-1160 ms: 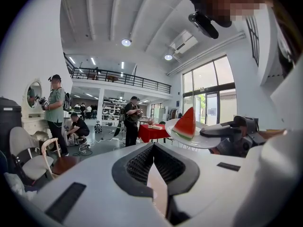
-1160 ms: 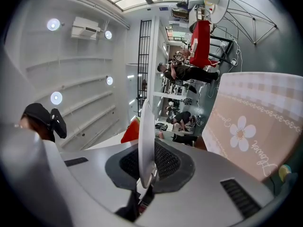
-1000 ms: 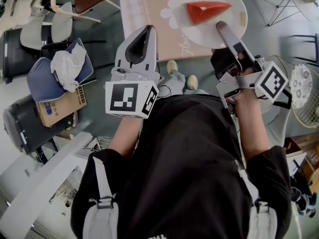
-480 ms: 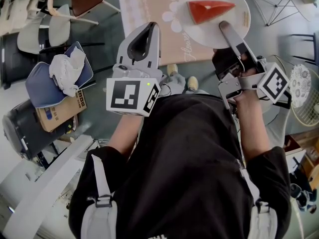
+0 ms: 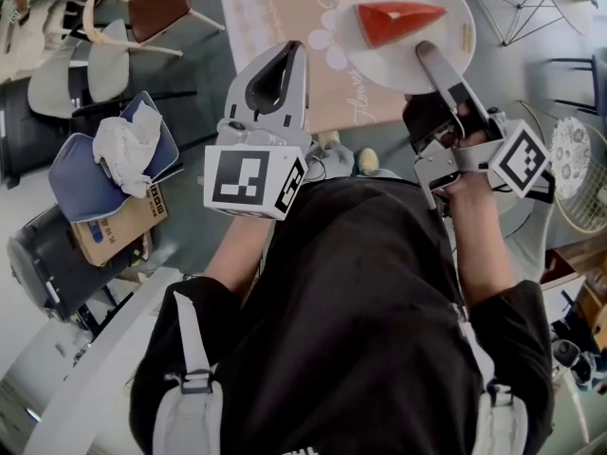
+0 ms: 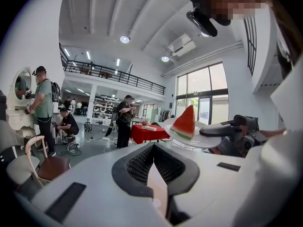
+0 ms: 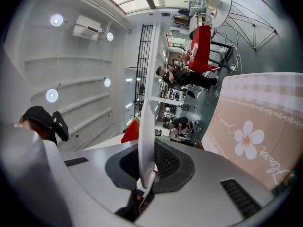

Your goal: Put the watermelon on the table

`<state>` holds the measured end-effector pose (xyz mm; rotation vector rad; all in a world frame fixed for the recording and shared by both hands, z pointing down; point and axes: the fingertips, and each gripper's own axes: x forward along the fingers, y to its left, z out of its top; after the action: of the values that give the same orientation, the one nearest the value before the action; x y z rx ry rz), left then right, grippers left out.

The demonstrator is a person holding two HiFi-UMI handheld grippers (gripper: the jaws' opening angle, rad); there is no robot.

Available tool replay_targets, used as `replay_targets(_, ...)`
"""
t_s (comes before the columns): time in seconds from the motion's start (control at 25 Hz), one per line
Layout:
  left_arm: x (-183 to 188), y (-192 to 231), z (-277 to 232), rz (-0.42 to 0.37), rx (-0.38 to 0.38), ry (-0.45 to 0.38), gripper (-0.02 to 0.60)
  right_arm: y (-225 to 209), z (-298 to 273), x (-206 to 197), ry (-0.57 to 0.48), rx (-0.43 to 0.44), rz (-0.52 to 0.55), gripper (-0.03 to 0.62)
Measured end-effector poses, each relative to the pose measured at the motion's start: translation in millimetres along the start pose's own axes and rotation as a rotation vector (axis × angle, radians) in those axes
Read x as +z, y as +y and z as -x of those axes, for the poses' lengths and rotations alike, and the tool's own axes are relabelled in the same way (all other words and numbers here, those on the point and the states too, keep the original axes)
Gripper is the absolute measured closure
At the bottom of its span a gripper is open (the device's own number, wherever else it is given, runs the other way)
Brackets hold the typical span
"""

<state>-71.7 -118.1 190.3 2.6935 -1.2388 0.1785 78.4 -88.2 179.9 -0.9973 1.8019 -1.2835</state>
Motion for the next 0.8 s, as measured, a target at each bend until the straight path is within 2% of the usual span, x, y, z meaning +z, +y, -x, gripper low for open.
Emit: replay_targets(0.8, -2, 38, -21, 0.011, -0.043, -0.002, 0.571, -9, -37, 1, -0.049, -0.008, 0.016, 0.569)
